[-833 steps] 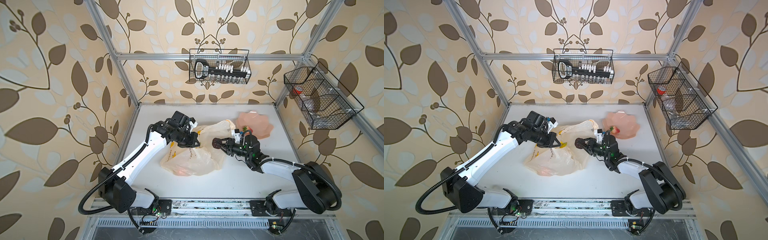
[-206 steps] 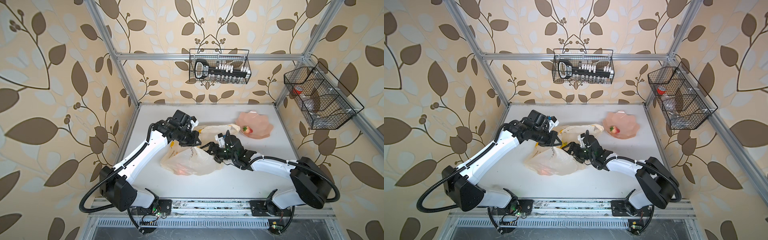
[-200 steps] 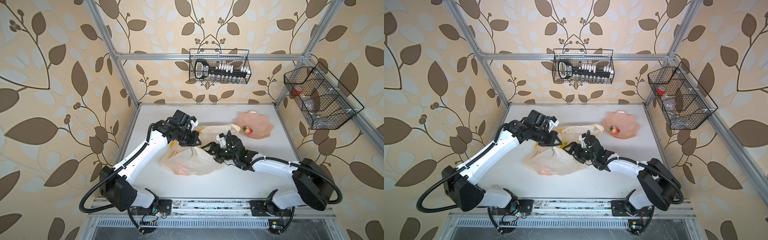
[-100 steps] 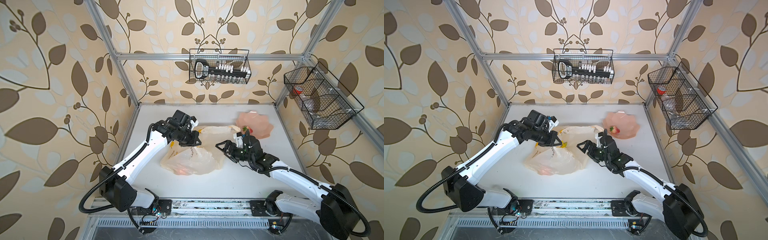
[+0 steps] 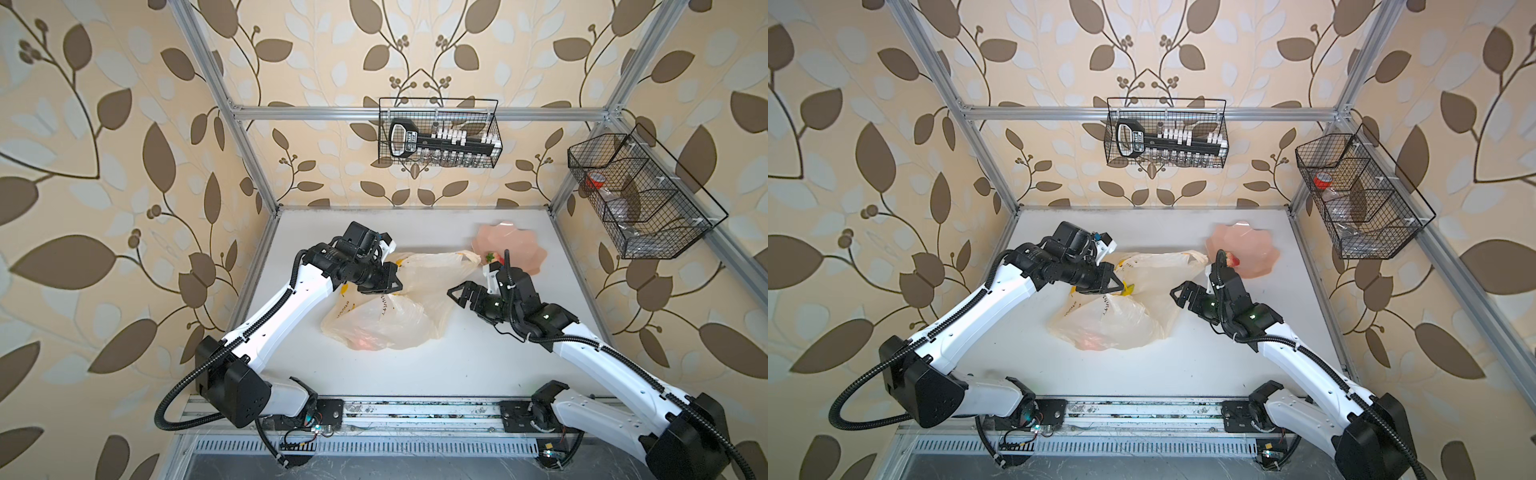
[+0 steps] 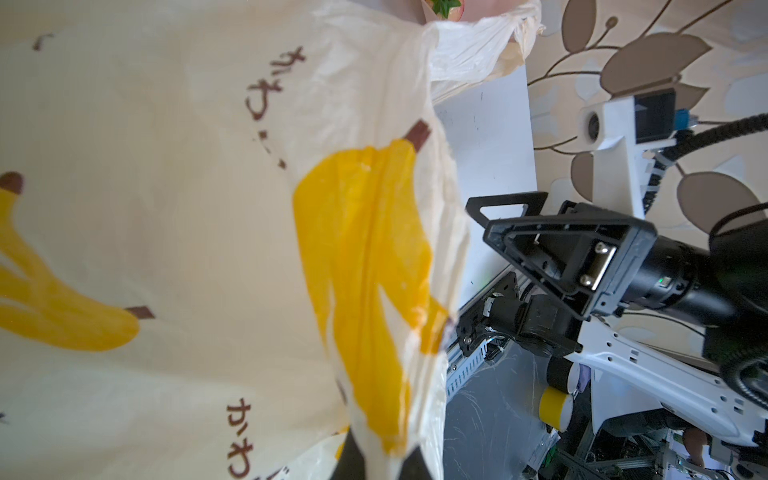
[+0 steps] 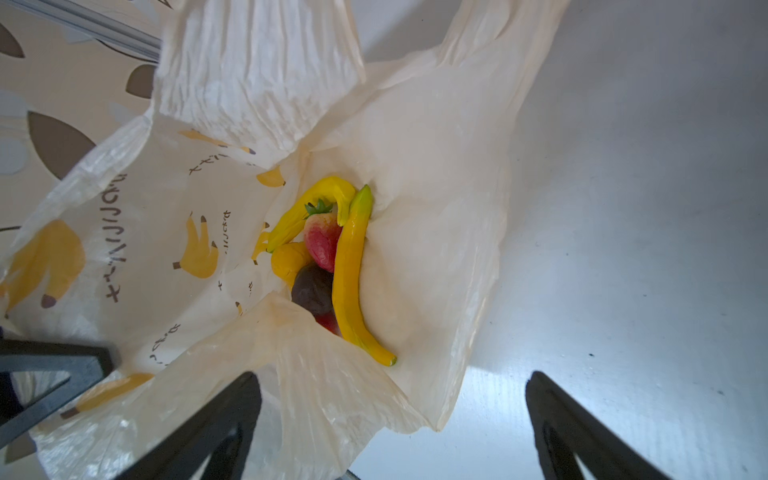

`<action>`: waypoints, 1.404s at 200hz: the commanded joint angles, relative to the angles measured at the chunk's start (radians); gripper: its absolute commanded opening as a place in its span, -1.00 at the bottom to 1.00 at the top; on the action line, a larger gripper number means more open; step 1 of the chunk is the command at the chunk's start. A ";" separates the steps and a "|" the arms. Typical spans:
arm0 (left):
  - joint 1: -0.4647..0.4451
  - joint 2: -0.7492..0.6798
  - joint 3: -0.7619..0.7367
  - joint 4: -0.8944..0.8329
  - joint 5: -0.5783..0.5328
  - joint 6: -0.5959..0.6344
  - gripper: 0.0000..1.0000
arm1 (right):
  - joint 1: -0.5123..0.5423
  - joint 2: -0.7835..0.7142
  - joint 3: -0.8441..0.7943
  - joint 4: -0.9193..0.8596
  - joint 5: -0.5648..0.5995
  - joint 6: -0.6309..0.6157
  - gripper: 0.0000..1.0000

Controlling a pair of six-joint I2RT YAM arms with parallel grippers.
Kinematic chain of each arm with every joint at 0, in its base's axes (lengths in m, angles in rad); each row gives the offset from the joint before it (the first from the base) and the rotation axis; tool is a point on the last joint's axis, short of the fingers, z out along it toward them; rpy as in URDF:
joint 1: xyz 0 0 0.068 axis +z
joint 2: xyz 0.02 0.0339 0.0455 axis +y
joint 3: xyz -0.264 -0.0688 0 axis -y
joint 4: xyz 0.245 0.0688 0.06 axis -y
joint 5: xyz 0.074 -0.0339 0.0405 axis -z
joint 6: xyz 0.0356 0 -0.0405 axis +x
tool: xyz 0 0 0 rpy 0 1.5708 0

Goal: Place the fruits into the plastic bag
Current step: 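Withdraw the right gripper from the bag back over the fruit bowl, then lower the right gripper into the bowl and close on the red strawberry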

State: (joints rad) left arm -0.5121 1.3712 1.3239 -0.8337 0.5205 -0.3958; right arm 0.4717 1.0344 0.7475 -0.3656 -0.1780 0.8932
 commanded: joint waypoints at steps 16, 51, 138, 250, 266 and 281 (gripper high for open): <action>-0.009 -0.044 -0.008 0.016 0.024 -0.003 -1.00 | -0.097 0.075 0.174 -0.188 0.070 -0.193 1.00; -0.009 -0.052 -0.018 0.019 0.029 -0.005 -1.00 | -0.205 0.202 0.359 -0.297 0.116 -0.369 1.00; -0.009 -0.066 -0.018 0.010 0.018 0.002 -1.00 | -0.298 0.436 0.613 -0.427 0.233 -0.570 0.99; -0.009 -0.046 -0.007 0.002 0.018 0.005 -1.00 | -0.366 0.696 0.689 -0.447 0.376 -0.680 0.92; -0.009 -0.046 -0.006 0.002 0.017 0.005 -1.00 | -0.379 0.736 0.700 -0.446 0.365 -0.688 0.88; -0.008 -0.046 -0.006 0.000 0.014 0.005 -1.00 | -0.389 0.770 0.706 -0.442 0.362 -0.694 0.85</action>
State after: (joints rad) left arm -0.5117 1.3426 1.3064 -0.8345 0.5224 -0.3962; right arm 0.0956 1.7561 1.4151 -0.7921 0.1688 0.2379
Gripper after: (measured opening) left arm 0.055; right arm 0.936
